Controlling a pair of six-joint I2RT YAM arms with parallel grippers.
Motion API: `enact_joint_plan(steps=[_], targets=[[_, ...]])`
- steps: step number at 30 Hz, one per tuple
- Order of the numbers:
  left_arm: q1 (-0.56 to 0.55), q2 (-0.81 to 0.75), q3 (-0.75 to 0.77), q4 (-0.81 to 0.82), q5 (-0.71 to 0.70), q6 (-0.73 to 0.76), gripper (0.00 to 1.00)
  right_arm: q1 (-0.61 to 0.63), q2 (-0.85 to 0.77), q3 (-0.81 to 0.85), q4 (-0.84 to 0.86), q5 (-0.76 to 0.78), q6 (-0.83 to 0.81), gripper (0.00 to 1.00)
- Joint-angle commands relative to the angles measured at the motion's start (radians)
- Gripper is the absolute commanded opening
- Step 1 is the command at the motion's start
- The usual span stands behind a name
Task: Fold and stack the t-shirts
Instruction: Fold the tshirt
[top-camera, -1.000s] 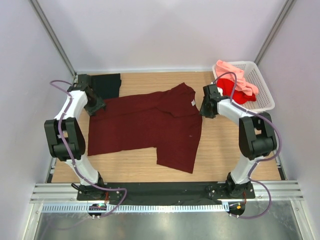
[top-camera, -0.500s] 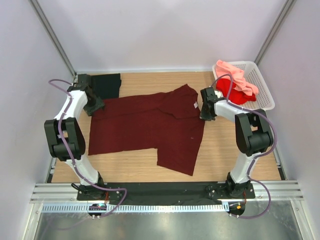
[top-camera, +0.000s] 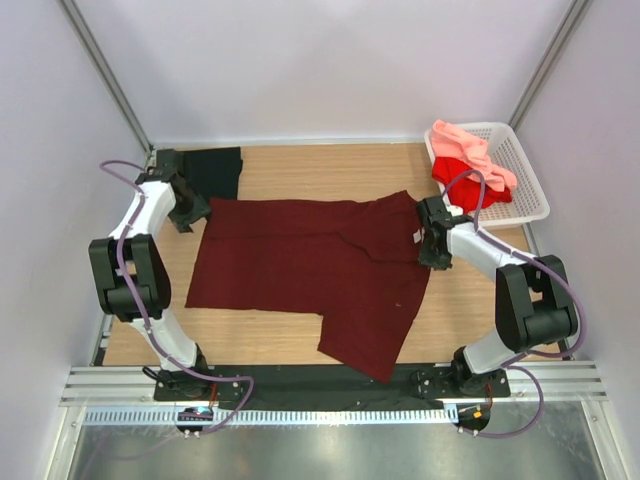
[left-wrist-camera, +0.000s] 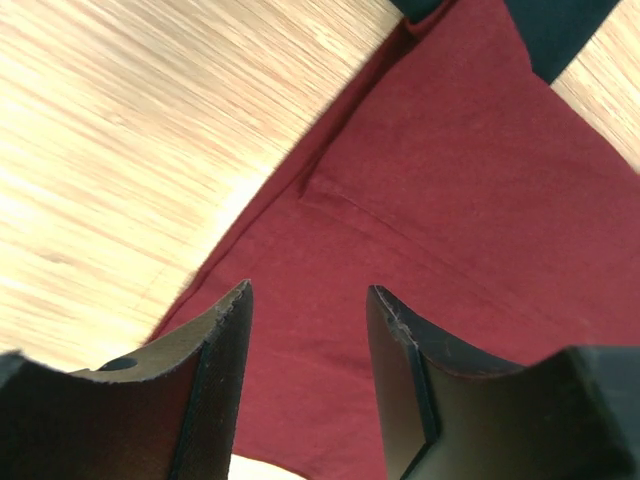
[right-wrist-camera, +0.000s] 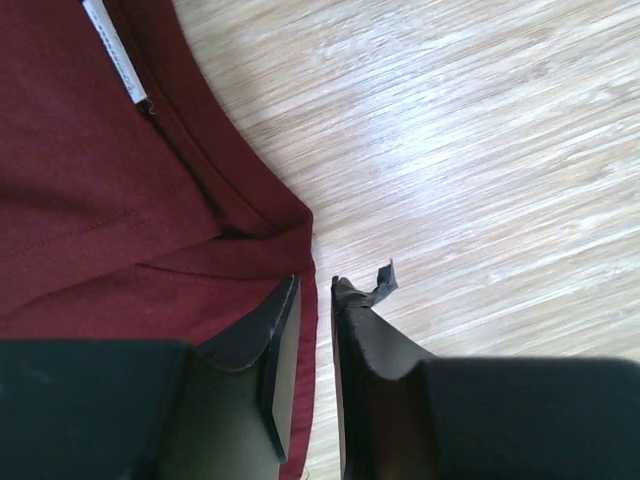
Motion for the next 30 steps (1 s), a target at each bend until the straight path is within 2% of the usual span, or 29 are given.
enact_joint_plan(steps=[1, 5, 10, 17, 21, 30], targets=[[0.000, 0.046, 0.039, 0.012, 0.060, 0.019, 0.50, -0.005, -0.044, 0.074, -0.046, -0.019, -0.015, 0.27], [0.000, 0.086, 0.060, 0.037, 0.067, 0.037, 0.50, -0.003, -0.056, 0.186, -0.079, -0.067, -0.061, 0.33], [-0.002, 0.156, 0.116, 0.031, 0.098, 0.050, 0.49, 0.060, -0.044, 0.207, 0.048, -0.246, -0.173, 0.34], [0.000, 0.233, 0.160, 0.029, 0.104, 0.054, 0.47, 0.250, 0.081, 0.269, 0.127, -0.217, -0.271, 0.36], [0.000, 0.253, 0.174, 0.023, 0.084, 0.062, 0.47, 0.287, 0.167, 0.301, 0.135, -0.167, -0.305, 0.36], [0.000, 0.293, 0.192, 0.024, 0.086, 0.074, 0.46, 0.304, 0.243, 0.318, 0.170, -0.137, -0.317, 0.37]])
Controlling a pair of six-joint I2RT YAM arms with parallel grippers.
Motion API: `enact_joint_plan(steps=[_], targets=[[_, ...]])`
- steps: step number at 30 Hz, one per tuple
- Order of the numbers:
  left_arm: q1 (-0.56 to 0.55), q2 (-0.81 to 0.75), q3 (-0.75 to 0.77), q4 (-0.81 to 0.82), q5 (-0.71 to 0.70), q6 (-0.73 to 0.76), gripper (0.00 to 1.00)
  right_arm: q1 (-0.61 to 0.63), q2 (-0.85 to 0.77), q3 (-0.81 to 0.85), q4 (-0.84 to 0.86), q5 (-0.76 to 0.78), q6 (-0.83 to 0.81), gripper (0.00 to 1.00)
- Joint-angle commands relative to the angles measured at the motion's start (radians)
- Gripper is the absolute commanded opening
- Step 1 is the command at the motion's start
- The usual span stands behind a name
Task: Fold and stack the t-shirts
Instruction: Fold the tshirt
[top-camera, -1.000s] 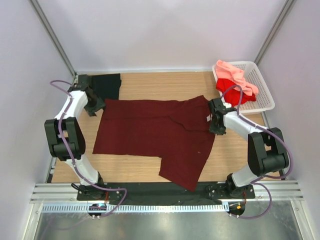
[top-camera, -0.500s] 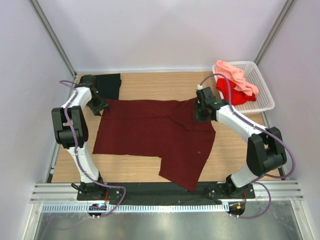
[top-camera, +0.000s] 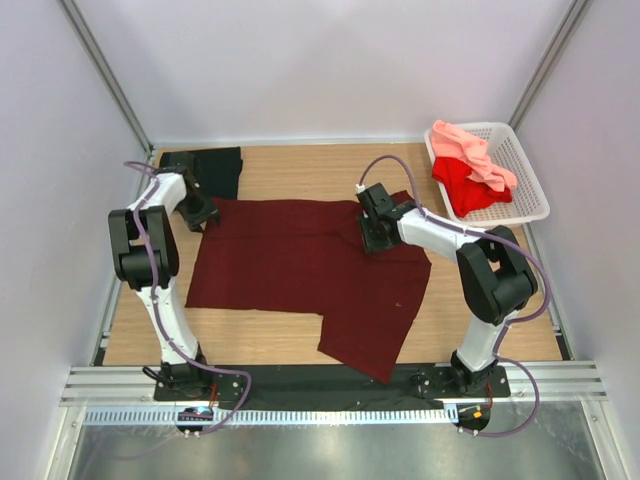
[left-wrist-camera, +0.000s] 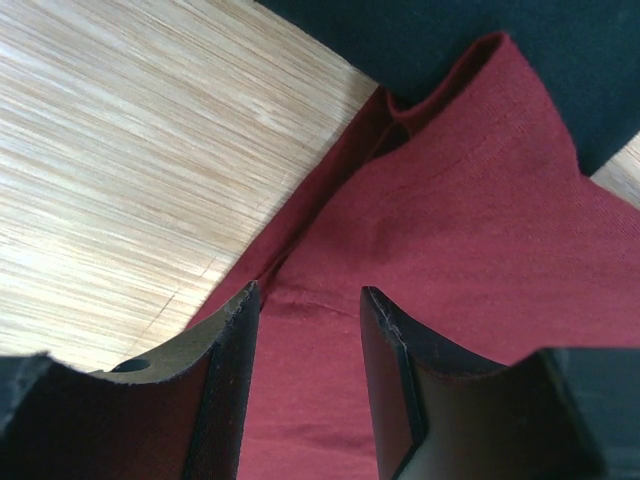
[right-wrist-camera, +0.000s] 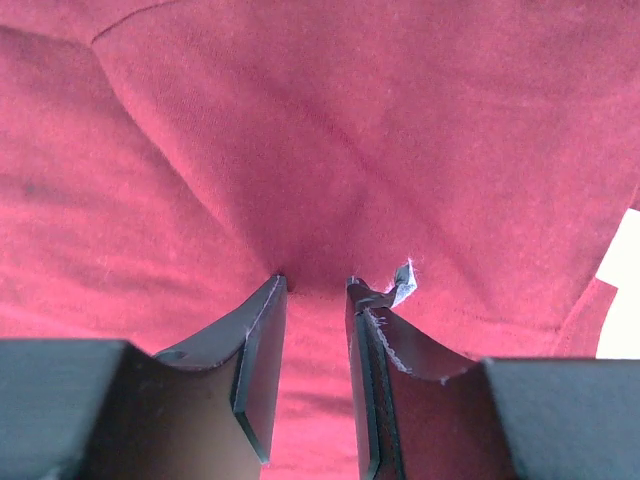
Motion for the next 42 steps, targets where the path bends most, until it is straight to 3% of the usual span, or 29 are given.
enact_joint_plan(steps=[1, 9, 19, 21, 23, 26, 32, 42], targets=[[0.000, 0.012, 0.044, 0.010, 0.001, 0.024, 0.46, 0.010, 0.007, 0.046, 0.049, 0.035, -0.022, 0.37], [0.000, 0.036, 0.067, 0.016, 0.001, 0.024, 0.40, 0.019, 0.008, 0.037, 0.056, 0.000, -0.014, 0.38], [0.000, 0.050, 0.077, 0.012, -0.032, 0.030, 0.13, 0.036, 0.039, 0.039, 0.056, 0.014, -0.009, 0.40], [-0.002, 0.053, 0.084, 0.009, -0.036, 0.034, 0.08, 0.036, 0.041, 0.042, 0.053, 0.027, -0.012, 0.33], [-0.002, 0.055, 0.091, 0.007, -0.038, 0.034, 0.01, 0.036, 0.031, 0.043, 0.047, 0.037, -0.016, 0.15], [-0.003, 0.059, 0.100, 0.006, -0.036, 0.029, 0.00, 0.034, 0.015, 0.052, 0.027, 0.064, -0.019, 0.01], [-0.002, 0.062, 0.125, 0.000, -0.068, 0.021, 0.00, 0.034, -0.033, 0.091, -0.052, 0.067, -0.023, 0.01], [-0.003, 0.036, 0.142, -0.028, -0.153, 0.023, 0.00, 0.034, -0.054, 0.201, -0.269, -0.058, 0.001, 0.01]])
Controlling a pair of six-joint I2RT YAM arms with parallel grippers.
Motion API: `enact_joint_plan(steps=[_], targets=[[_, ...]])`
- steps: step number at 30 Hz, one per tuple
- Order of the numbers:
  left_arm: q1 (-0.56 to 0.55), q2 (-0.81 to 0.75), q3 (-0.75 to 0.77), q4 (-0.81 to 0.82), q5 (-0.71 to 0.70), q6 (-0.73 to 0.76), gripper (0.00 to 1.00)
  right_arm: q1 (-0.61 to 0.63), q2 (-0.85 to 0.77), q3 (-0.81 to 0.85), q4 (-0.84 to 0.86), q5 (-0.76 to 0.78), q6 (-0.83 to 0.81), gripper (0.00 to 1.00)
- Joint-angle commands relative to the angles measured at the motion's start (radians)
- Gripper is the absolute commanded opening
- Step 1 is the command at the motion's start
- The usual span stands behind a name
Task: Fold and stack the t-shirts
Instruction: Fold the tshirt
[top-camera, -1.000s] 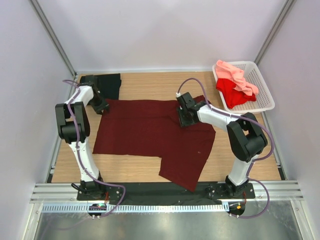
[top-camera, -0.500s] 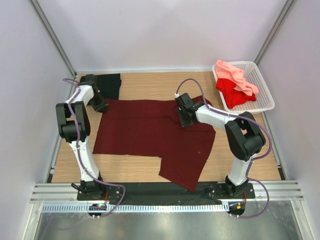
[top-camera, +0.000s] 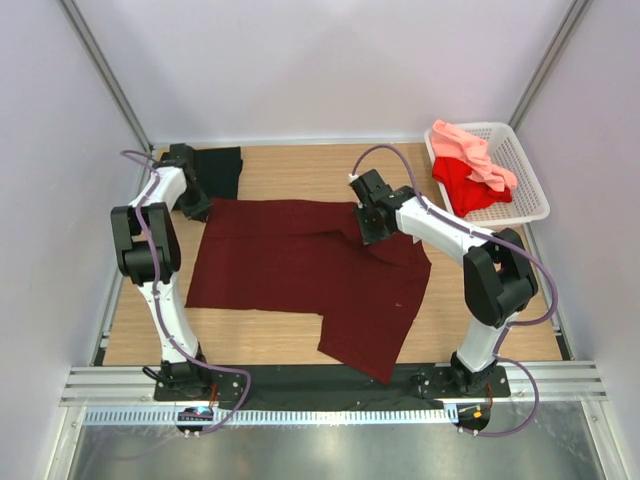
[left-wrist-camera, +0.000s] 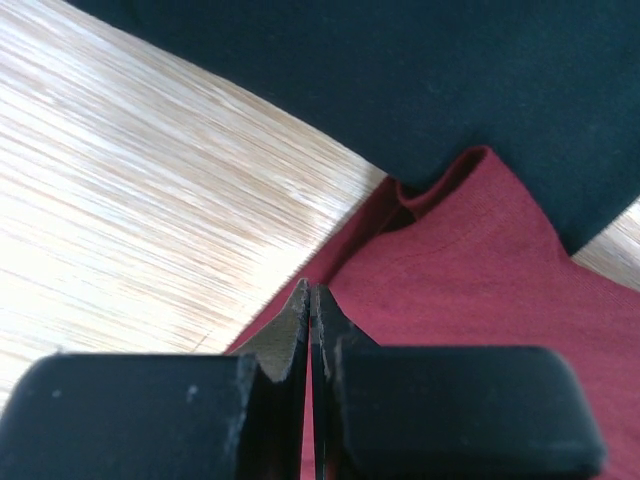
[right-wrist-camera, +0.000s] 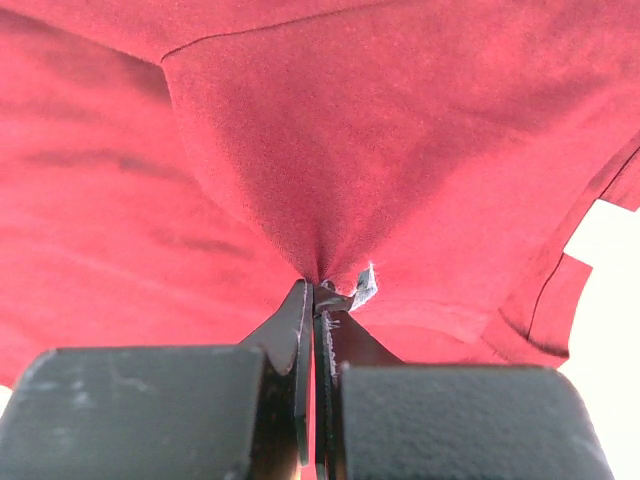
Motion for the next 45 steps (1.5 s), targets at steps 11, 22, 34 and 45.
enact_joint_plan(steps=[11, 22, 34, 45], targets=[[-0.002, -0.129, -0.109, 0.044, 0.092, 0.024, 0.34, 0.004, -0.030, 0.000, -0.051, -0.055, 0.026, 0.01], [-0.003, -0.068, -0.114, 0.035, 0.087, 0.001, 0.31, 0.004, -0.041, -0.002, -0.024, -0.065, 0.023, 0.01], [-0.002, -0.036, -0.100, 0.018, 0.073, -0.009, 0.24, 0.004, -0.050, -0.009, -0.013, -0.076, 0.032, 0.01], [-0.002, -0.036, -0.016, -0.038, -0.009, -0.012, 0.00, 0.005, -0.050, 0.018, -0.088, -0.101, 0.017, 0.01]])
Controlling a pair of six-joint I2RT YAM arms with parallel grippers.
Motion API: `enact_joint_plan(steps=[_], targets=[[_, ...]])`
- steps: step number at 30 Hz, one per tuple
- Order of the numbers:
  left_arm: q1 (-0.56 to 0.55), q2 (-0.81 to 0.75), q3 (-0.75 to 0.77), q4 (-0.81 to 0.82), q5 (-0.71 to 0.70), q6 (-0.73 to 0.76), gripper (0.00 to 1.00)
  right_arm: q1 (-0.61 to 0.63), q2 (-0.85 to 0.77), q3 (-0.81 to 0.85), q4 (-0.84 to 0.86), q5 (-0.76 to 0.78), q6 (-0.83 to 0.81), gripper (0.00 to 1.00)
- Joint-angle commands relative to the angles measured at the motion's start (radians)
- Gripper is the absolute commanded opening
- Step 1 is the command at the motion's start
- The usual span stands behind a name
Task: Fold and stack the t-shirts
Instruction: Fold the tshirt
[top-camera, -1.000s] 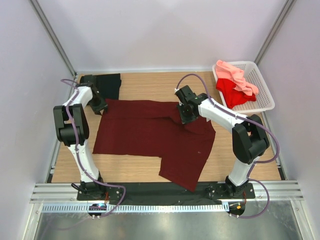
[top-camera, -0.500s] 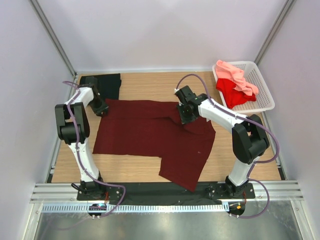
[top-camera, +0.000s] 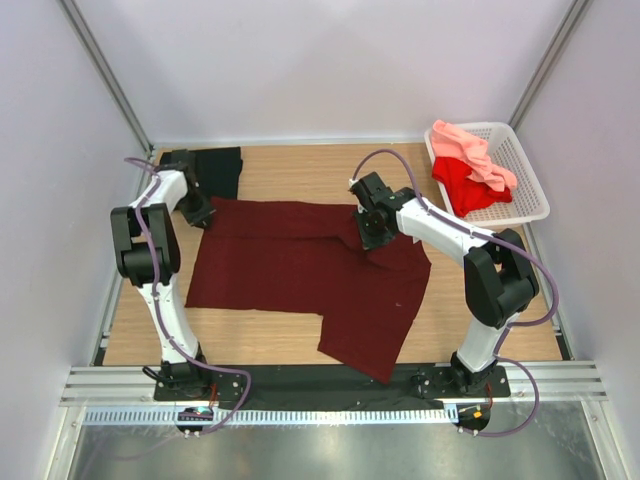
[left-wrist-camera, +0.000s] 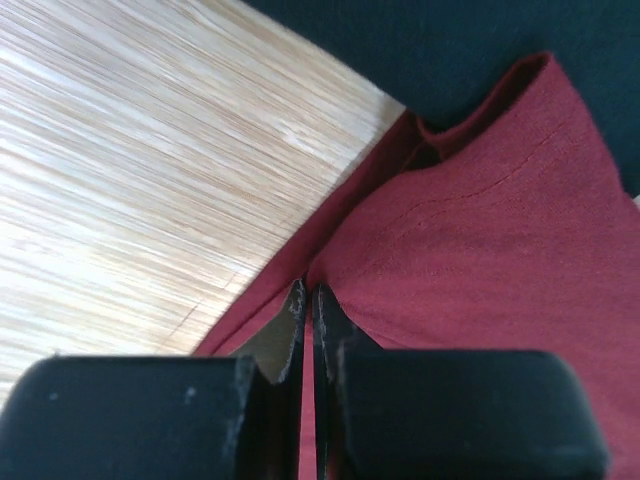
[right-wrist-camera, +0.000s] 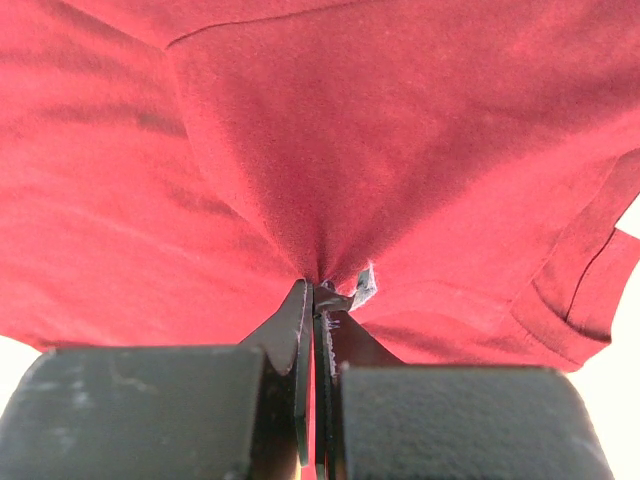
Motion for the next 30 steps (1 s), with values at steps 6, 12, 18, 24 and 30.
enact_joint_plan(steps=[6, 12, 18, 24, 30], targets=[[0.000, 0.020, 0.106, -0.059, -0.099, -0.014, 0.00, 0.005, -0.029, 0.056, -0.084, -0.023, -0.020, 0.01], [-0.002, 0.055, 0.113, -0.062, -0.104, 0.002, 0.00, 0.004, -0.026, 0.049, -0.078, -0.092, -0.023, 0.01], [-0.003, 0.072, 0.119, -0.067, -0.093, 0.006, 0.01, 0.004, 0.011, 0.012, -0.046, -0.110, 0.038, 0.02], [-0.002, 0.044, 0.140, -0.117, -0.151, -0.009, 0.27, 0.002, 0.003, -0.019, -0.031, -0.078, 0.106, 0.27], [-0.047, -0.133, 0.094, -0.082, -0.063, -0.015, 0.44, -0.048, -0.050, -0.022, -0.054, 0.025, 0.145, 0.33]])
